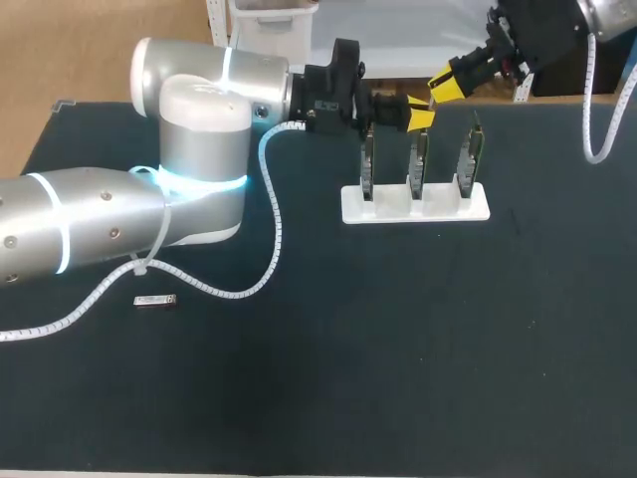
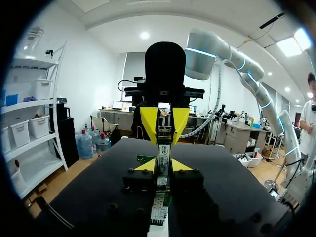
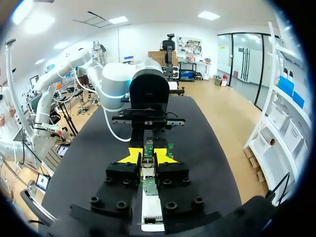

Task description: Pick up the optical module with the left hand, and insert it into the network port with the right hand.

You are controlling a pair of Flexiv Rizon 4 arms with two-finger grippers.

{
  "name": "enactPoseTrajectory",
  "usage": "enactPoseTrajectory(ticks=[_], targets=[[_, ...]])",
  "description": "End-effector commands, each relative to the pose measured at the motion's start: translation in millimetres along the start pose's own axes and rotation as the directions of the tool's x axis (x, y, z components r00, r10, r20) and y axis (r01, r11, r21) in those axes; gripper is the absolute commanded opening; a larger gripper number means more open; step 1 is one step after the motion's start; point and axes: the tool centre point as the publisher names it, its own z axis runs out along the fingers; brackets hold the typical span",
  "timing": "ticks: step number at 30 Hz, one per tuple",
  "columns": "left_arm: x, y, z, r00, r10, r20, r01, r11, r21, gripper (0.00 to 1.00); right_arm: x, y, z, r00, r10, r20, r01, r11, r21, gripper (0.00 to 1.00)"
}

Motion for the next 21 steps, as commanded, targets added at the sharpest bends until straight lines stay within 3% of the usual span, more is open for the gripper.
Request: enactPoseTrajectory(ticks=[1, 2, 3, 4, 12, 21], targets=[[0.0, 0.2, -0.5, 1.0, 0.0, 0.002, 0.0, 1.0, -0.007, 0.0, 0.1, 5.3, -0.1, 1.0, 0.0, -0.002, 0.0, 1.0, 0.008, 0.0], [0.0, 0.2, -0.5, 1.0, 0.0, 0.002, 0.0, 1.0, -0.007, 0.13, 0.1, 5.3, -0.1, 1.0, -0.001, -0.002, 0.001, 1.0, 0.009, 0.0], [0.0, 0.2, -0.5, 1.0, 0.0, 0.002, 0.0, 1.0, -0.007, 0.76, 0.1, 5.3, -0.2, 1.0, -0.001, -0.001, 0.001, 1.0, 0.009, 0.0], [0.0, 0.2, -0.5, 1.0, 0.0, 0.002, 0.0, 1.0, -0.007, 1.0, 0.1, 5.2, -0.2, 1.0, -0.002, -0.001, 0.002, 1.0, 0.009, 0.0], [0.0, 0.2, -0.5, 1.0, 0.0, 0.002, 0.0, 1.0, -0.007, 1.0, 0.4, 5.2, -0.8, 1.0, -0.001, -0.002, 0.001, 1.0, 0.013, 0.0], [6.9, 4.3, -20.9, 0.999, -0.017, -0.031, 0.015, 0.999, -0.041, 1.0, 0.4, 4.1, -1.4, 1.0, -0.008, 0.002, 0.008, 1.0, 0.009, 0.0]])
